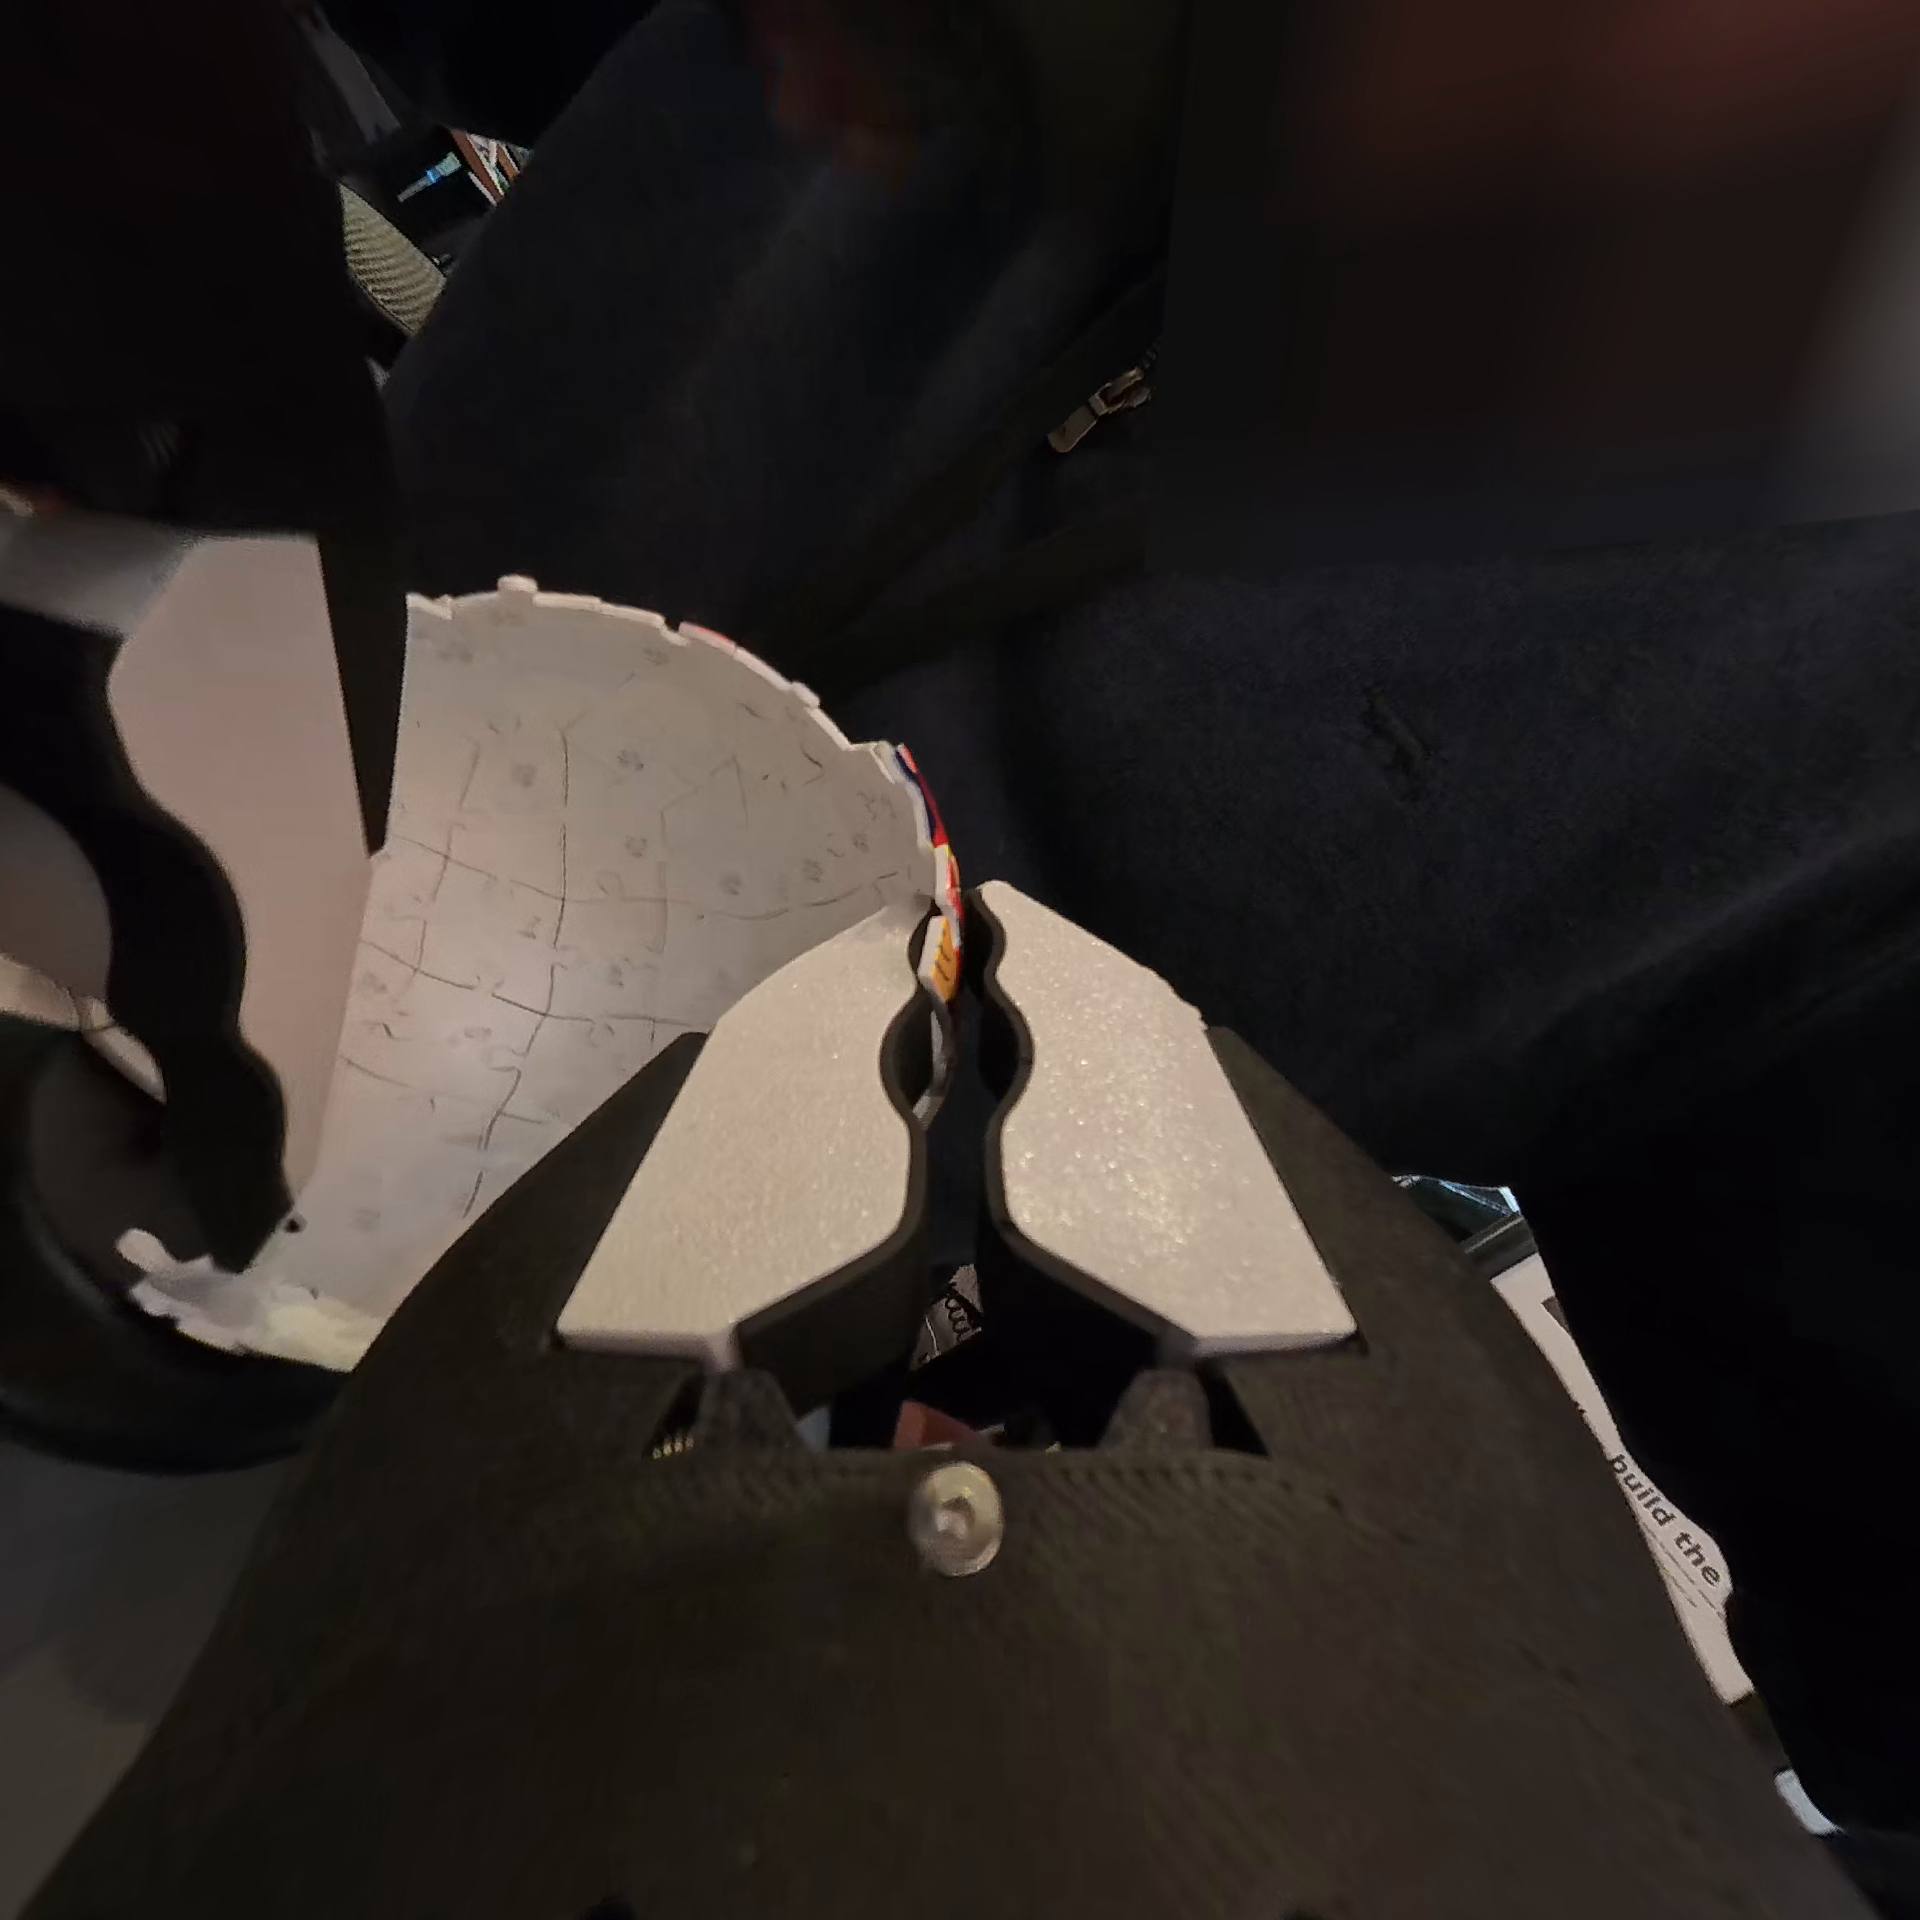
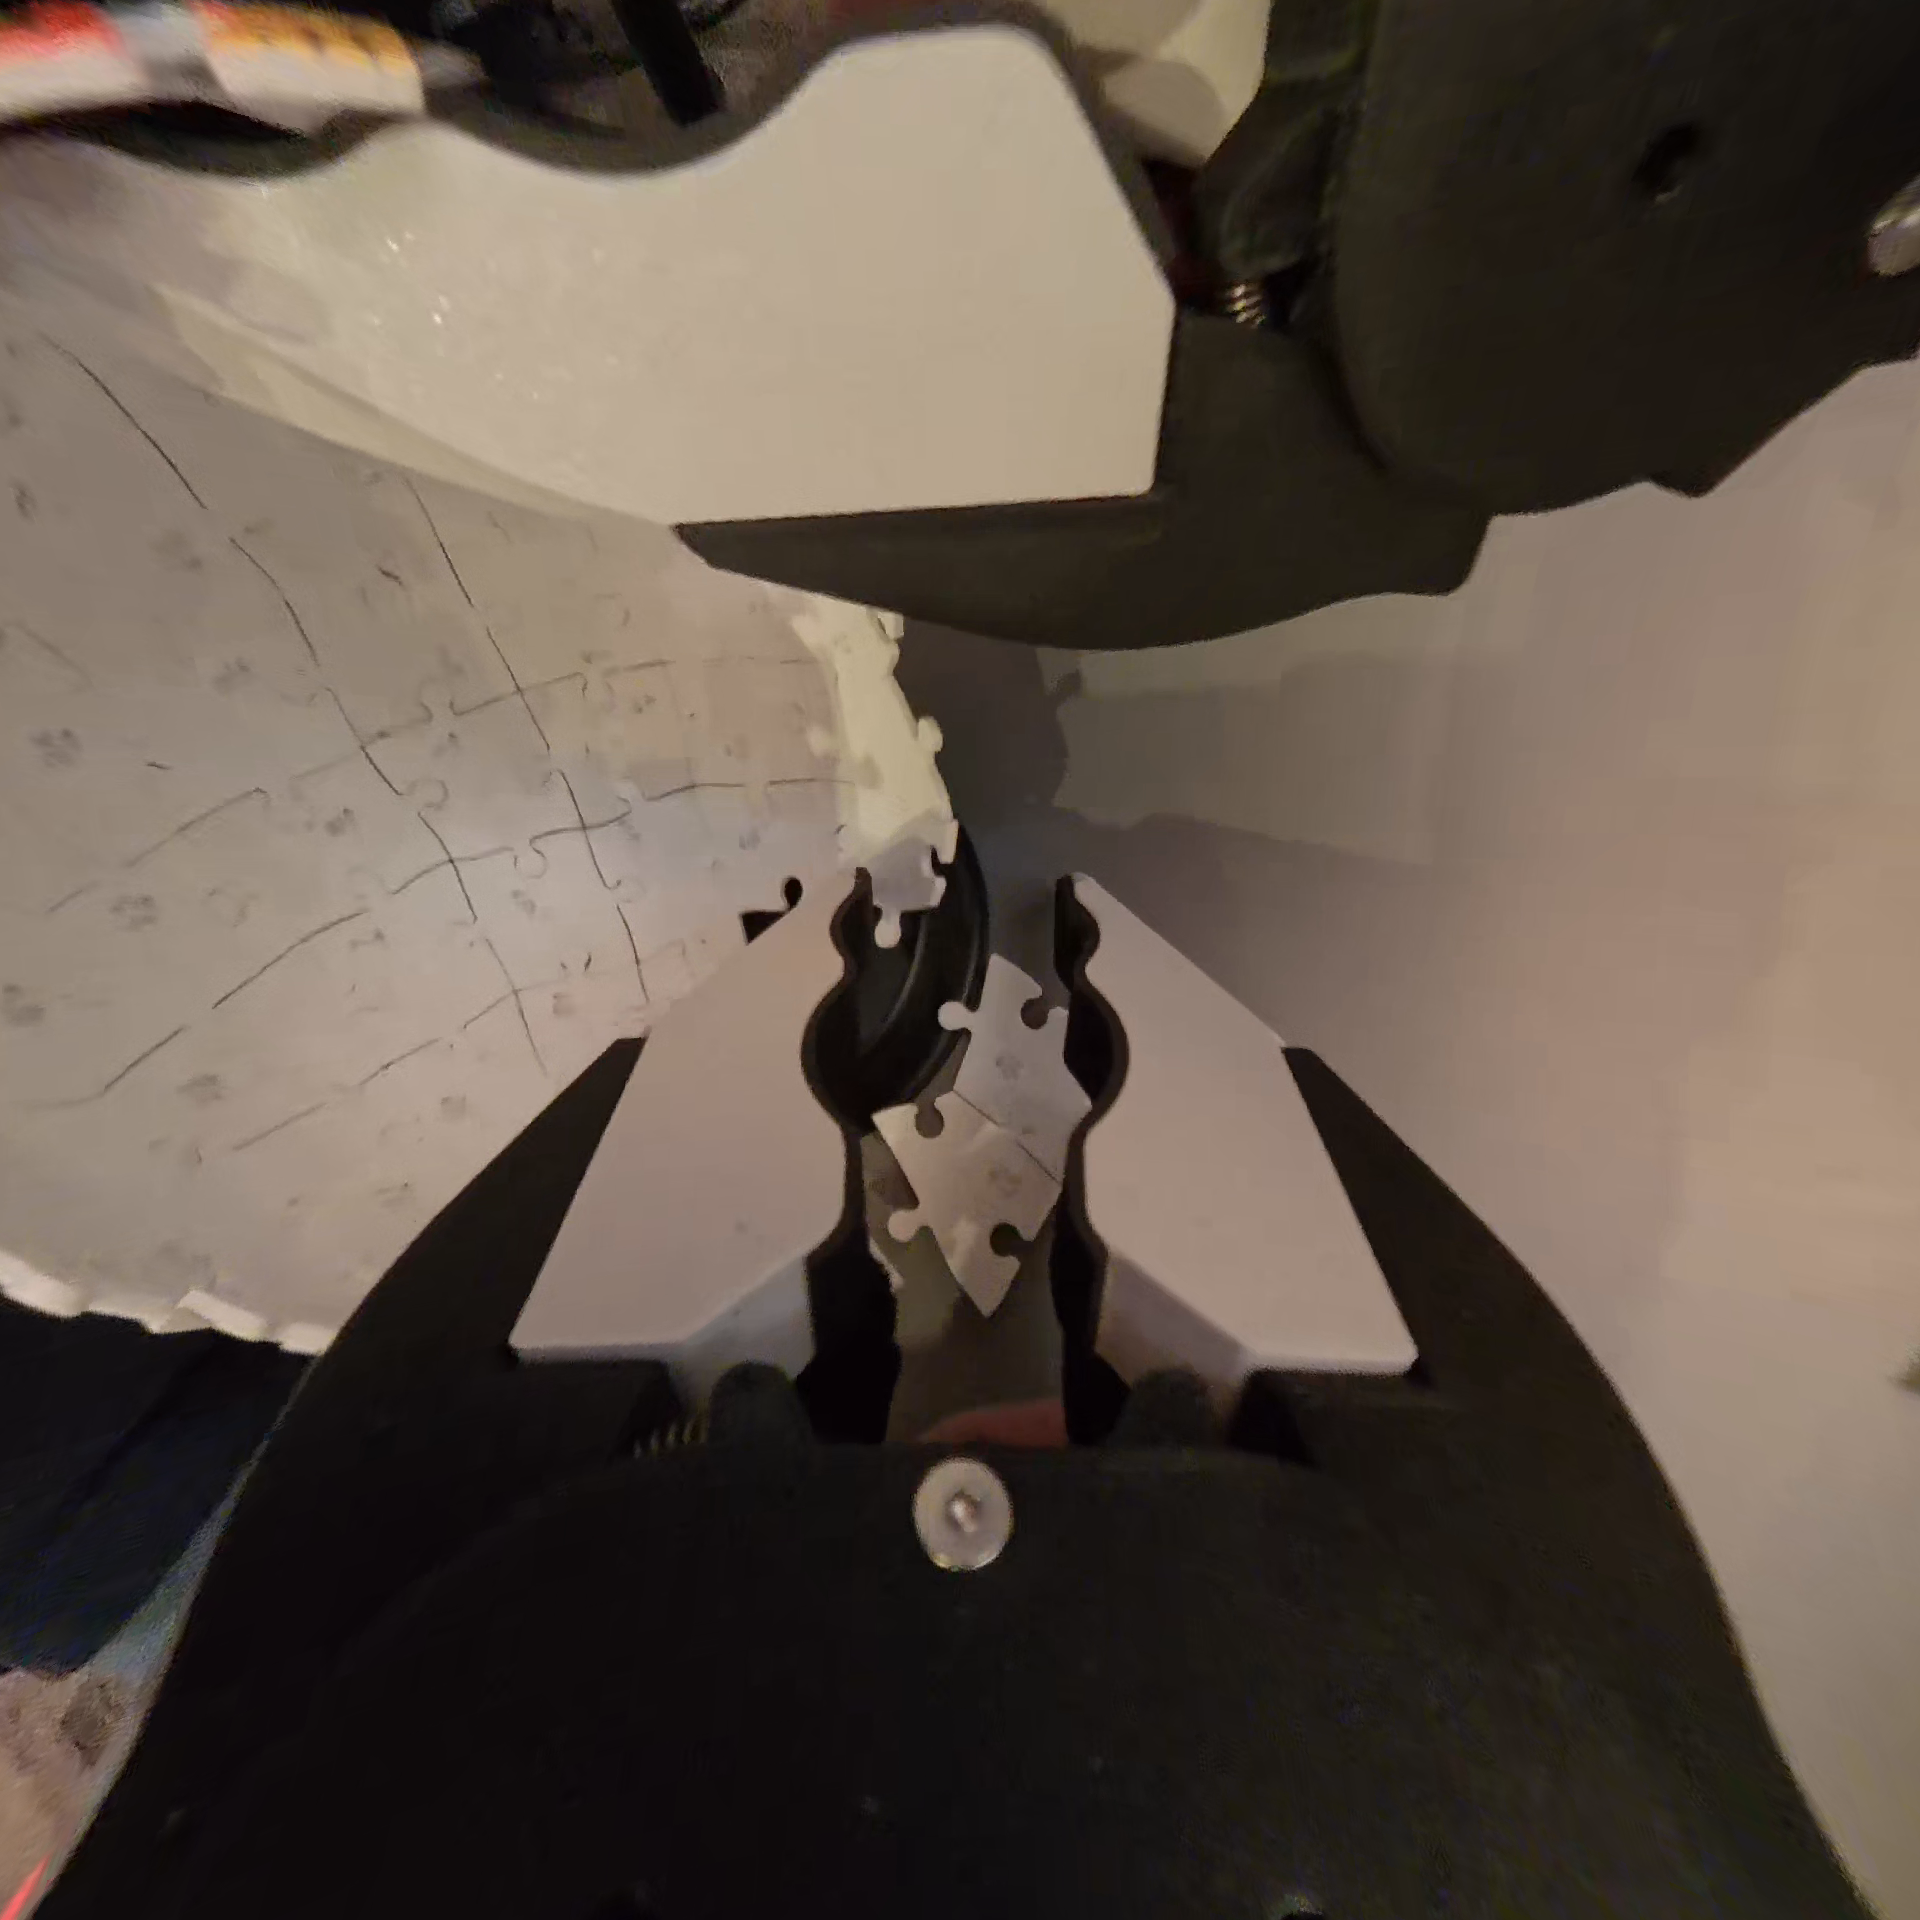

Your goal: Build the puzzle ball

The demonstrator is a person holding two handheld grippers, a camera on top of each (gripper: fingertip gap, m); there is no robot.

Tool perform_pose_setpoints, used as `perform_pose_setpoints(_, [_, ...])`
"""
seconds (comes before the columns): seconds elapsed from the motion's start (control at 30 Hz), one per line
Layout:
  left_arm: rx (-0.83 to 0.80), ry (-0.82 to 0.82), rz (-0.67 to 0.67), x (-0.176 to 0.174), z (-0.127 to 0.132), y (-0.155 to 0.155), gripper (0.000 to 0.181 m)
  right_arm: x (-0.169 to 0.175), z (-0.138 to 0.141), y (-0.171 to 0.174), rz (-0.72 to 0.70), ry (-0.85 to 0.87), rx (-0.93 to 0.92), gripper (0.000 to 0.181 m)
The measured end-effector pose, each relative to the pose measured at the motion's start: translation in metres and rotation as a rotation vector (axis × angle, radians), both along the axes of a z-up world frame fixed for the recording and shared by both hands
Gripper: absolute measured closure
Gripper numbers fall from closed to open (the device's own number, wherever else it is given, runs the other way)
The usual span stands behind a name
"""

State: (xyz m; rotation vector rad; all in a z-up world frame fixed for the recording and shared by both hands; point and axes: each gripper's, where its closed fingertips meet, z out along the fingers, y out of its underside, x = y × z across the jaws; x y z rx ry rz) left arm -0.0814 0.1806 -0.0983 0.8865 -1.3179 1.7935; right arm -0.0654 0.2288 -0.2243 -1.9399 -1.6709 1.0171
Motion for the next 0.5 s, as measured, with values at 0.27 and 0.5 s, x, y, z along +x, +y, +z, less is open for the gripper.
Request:
perform_pose_setpoints(0.27, [-0.001, 0.004, -0.004, 0.0034, -0.0028, 0.0003, 0.179, 0.0011, -0.0038, -0.0022, 0.038, -0.071, -0.006, 0.151])
perform_pose_setpoints(0.5, [0.036, 0.005, 0.034, 0.0045, -0.0027, 0.0039, 0.171, 0.0015, -0.0042, -0.0029, 0.019, -0.093, -0.02, 0.154])
